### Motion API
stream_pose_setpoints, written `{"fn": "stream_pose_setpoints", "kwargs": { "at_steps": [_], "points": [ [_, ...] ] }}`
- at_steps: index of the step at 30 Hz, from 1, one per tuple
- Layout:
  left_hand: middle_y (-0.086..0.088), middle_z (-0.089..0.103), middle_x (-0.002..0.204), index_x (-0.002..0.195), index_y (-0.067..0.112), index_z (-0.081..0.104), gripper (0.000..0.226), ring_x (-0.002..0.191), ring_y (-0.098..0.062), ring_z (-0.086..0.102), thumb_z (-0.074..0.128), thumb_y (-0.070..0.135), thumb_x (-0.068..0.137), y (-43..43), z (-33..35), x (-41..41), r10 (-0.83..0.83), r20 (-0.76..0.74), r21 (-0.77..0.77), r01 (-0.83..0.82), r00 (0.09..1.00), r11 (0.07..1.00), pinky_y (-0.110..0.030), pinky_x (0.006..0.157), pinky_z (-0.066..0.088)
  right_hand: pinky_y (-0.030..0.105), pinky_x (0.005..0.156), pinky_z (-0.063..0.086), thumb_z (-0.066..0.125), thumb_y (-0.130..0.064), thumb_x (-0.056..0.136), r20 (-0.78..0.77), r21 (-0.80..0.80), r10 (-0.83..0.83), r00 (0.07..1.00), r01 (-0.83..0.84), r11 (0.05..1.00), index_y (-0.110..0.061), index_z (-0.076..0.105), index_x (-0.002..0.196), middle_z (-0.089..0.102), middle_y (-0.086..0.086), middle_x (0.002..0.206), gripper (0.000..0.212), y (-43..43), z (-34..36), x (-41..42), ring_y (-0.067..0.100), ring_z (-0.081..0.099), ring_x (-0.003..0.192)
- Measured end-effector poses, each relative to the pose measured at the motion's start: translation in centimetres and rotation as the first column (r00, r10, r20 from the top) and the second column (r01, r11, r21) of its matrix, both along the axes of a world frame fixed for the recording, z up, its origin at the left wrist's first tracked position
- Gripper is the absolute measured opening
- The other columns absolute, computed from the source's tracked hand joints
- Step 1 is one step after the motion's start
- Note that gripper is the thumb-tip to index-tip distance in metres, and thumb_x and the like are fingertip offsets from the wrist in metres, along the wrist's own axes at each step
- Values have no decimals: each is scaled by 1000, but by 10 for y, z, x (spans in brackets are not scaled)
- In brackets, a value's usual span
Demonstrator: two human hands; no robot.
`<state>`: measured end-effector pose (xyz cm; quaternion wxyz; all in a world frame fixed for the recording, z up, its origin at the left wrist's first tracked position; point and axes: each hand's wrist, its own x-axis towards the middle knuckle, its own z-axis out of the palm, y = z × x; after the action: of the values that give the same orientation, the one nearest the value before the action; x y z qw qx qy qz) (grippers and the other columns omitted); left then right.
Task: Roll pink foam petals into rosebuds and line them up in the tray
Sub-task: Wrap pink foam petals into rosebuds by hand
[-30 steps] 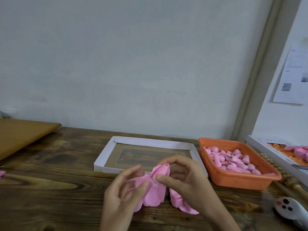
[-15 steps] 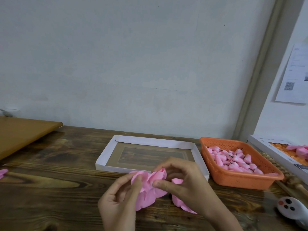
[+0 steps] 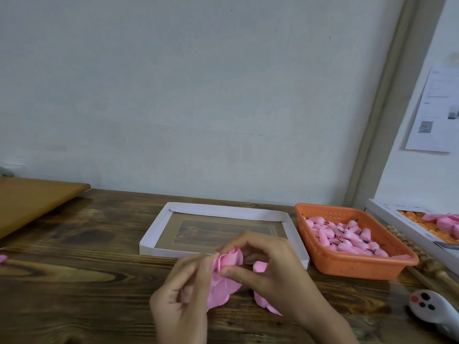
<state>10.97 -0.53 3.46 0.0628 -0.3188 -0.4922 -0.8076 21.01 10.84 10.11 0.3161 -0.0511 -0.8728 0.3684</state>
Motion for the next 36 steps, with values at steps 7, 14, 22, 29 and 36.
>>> {"fn": "stream_pose_setpoints", "kwargs": {
  "at_steps": [7,14,22,29,36],
  "points": [
    [-7,80,94,92,25,84,23,88,-20,77,87,32,70,-11,-2,-17,-168,59,-73,173,984,982,-29,69,62,37,86,62,85,-26,85,40,-65,6,999,-3,998,-32,70,108,77,-12,104,28,0,5,4,15,74,99],
    [-11,78,93,80,19,84,26,88,-28,76,87,36,62,-8,1,-28,-233,-7,-45,233,972,971,-36,69,62,39,88,62,85,-17,84,27,-146,33,999,-29,989,-25,64,108,78,-6,103,33,-4,6,2,19,75,98],
    [-8,80,99,94,22,83,62,93,-24,78,88,70,55,-7,7,-29,-321,69,-85,326,945,942,-28,71,61,42,90,61,84,-16,85,-11,-189,70,997,-71,979,-29,58,101,80,1,100,32,-6,7,0,23,76,99],
    [-11,80,92,95,21,83,54,85,-25,78,88,62,60,-5,11,-32,-361,119,-106,373,925,922,-26,63,57,40,80,64,90,-24,77,-61,-153,-6,998,-3,988,-30,65,96,71,-5,109,32,-5,9,-3,23,77,92],
    [-13,80,92,96,24,82,34,85,-28,78,82,41,67,0,5,-35,-419,177,-105,440,891,892,-30,65,60,38,63,60,95,-33,66,-73,-138,-106,992,95,986,-32,58,88,70,-4,90,43,-7,5,-9,18,70,74]
  ]
}}
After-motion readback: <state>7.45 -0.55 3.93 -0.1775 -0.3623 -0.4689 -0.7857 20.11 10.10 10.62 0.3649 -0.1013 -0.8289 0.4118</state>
